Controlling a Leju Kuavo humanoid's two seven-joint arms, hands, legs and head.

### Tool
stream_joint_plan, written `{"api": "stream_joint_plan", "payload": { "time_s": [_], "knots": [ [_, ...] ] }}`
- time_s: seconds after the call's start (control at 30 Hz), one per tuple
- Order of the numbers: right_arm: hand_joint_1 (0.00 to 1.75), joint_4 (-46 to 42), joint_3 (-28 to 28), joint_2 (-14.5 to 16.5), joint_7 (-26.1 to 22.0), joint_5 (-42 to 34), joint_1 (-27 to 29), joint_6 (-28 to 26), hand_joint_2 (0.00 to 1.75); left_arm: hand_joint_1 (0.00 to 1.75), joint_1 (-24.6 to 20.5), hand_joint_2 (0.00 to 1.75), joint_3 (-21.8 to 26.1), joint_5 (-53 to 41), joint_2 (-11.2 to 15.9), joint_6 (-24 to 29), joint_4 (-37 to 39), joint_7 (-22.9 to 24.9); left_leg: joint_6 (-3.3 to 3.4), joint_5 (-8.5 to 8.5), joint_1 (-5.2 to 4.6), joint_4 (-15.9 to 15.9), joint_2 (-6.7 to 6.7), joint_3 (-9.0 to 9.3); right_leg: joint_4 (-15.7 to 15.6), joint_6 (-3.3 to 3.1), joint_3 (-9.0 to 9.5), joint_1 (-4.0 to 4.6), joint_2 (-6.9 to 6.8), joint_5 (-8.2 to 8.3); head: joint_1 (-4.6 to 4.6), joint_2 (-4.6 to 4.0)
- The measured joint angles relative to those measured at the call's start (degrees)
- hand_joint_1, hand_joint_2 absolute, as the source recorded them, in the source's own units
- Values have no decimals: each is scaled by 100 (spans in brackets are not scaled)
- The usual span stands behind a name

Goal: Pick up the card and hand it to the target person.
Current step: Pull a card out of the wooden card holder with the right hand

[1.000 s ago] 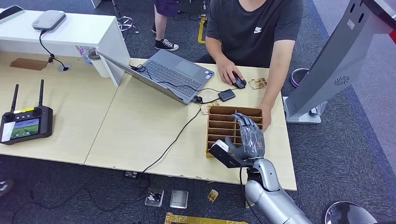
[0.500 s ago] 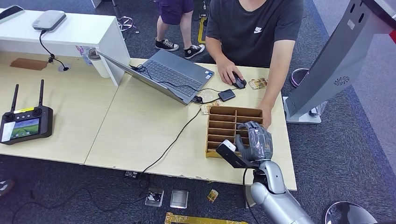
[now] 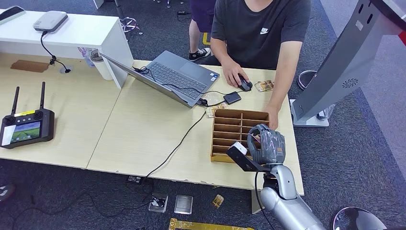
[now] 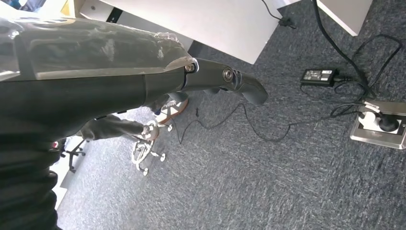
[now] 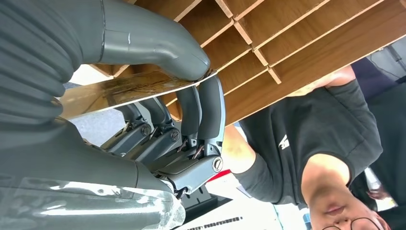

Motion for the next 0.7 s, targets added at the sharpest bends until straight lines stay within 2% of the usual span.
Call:
{"api": "stream_joint_plan", "payload": {
  "time_s": [0.2, 0.4, 0.7],
  "knots": [
    [158, -24, 0, -4, -4, -3, 14, 0, 175, 0, 0, 175, 0, 1, 0, 1, 0, 0, 0, 0, 0, 0, 0, 0, 0, 0, 0, 0, 0, 0, 1, 0],
    [171, -167, -20, -17, 2, 117, 83, -1, 175, 0, 1, 175, -1, -33, 0, -8, 0, 0, 0, 0, 0, 0, 0, -1, 0, 0, 0, 0, 0, 0, 0, 0],
    [175, -1353, -22, -61, 186, 163, 224, 74, 175, 0, 2, 175, -1, -74, 0, -17, 0, 0, 0, 0, 0, 0, 1, -7, 2, 0, -4, 0, 1, 0, 2, 0]
  ]
}}
